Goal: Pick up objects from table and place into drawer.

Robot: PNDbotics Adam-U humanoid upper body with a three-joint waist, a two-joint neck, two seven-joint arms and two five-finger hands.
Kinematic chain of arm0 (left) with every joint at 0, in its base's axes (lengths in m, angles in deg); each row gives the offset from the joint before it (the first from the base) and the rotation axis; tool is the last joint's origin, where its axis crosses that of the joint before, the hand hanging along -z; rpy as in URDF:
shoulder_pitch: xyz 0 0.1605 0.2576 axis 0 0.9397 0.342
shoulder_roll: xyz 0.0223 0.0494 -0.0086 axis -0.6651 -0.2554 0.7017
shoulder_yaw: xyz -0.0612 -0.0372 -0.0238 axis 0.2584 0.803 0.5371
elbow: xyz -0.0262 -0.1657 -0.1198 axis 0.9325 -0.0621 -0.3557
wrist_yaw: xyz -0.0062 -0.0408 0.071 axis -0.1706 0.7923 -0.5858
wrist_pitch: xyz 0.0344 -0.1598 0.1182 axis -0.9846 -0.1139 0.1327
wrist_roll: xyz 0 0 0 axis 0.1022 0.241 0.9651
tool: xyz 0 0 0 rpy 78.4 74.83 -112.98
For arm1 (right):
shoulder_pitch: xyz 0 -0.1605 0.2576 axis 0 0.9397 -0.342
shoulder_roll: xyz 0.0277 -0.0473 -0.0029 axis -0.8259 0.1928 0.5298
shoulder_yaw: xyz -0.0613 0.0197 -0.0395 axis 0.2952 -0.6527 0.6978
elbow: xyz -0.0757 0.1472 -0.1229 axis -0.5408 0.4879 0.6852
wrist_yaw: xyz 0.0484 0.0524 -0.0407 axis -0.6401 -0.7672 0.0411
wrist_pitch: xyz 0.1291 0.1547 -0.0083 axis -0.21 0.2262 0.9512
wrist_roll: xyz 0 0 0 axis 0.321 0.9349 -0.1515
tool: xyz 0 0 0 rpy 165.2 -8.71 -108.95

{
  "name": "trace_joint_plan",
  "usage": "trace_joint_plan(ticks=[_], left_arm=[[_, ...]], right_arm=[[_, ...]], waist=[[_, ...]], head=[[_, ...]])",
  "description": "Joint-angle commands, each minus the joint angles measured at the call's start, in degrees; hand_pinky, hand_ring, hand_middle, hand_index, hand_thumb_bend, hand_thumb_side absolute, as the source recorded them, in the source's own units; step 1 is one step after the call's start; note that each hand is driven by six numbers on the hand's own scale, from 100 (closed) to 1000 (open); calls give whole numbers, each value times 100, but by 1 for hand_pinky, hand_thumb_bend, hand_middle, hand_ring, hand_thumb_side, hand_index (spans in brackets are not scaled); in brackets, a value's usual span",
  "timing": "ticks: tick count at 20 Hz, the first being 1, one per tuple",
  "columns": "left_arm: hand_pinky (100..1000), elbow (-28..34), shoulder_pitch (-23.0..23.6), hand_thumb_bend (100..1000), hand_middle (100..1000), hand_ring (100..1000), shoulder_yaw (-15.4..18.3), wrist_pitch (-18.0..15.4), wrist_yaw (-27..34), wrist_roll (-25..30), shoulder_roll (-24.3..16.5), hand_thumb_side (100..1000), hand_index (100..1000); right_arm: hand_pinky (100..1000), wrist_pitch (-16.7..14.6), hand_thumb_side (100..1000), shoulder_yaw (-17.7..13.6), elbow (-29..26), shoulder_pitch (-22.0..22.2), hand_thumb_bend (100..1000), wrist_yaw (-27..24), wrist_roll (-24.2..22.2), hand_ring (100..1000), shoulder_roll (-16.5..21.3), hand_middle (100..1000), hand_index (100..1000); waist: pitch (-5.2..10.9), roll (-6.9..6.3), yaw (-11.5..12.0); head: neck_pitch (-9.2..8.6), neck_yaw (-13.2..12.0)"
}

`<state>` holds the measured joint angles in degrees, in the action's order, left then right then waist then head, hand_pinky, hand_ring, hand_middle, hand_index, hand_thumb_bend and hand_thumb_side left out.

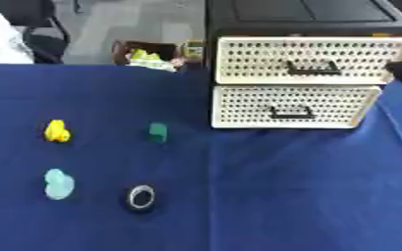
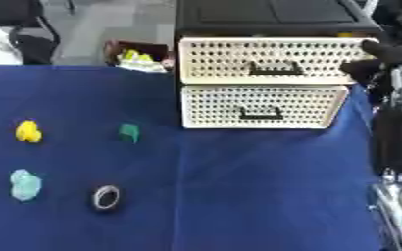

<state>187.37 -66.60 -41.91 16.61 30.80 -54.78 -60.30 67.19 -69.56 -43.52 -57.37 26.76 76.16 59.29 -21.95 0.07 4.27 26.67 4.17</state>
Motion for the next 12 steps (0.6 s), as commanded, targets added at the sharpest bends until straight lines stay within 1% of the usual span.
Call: trace_joint_plan(ticks=[1,9,12], left_arm=[[546,112,-35,138,562,584,30,-3,-9,2,-62,1000,686],[546,112,-39,137,562,584,27,-16,-4,9,-71,1000,686],[546,112,-38,136,562,583,21,-14,-1,9,-80,998,686]], right_arm=[[883,-8,1000,-57,-98,-24,100,14,-16,757,59,585,828],[880,-7,1000,-49,-98,-39,100,23,-33,758,87,586,830],[853,32,1000,-55,-98,-143,100,165,-96,750,254,588,833]], waist=[[95,-10,6],[92,-5,13],[106,-6,0]], head=[[-18,-9],[-46,6],[-43,3]])
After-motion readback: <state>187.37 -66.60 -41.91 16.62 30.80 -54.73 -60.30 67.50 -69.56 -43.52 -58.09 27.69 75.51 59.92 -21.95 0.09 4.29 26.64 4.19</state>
